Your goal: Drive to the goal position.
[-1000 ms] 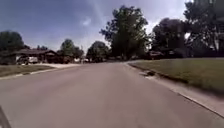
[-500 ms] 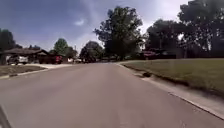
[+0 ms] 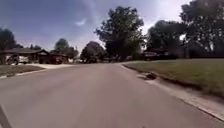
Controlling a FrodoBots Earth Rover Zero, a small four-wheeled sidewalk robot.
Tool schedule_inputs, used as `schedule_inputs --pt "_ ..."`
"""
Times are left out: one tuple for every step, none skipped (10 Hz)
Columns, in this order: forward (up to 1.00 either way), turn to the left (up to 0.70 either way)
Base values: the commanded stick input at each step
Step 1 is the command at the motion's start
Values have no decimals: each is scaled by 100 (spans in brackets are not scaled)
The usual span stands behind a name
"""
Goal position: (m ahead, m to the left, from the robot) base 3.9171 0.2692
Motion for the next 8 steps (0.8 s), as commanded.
schedule_inputs --pt "70 -6" --pt "70 -12" --pt "70 -17" --pt "70 -23" --pt "70 -29" --pt "70 -34" --pt "70 -25" --pt "70 -13"
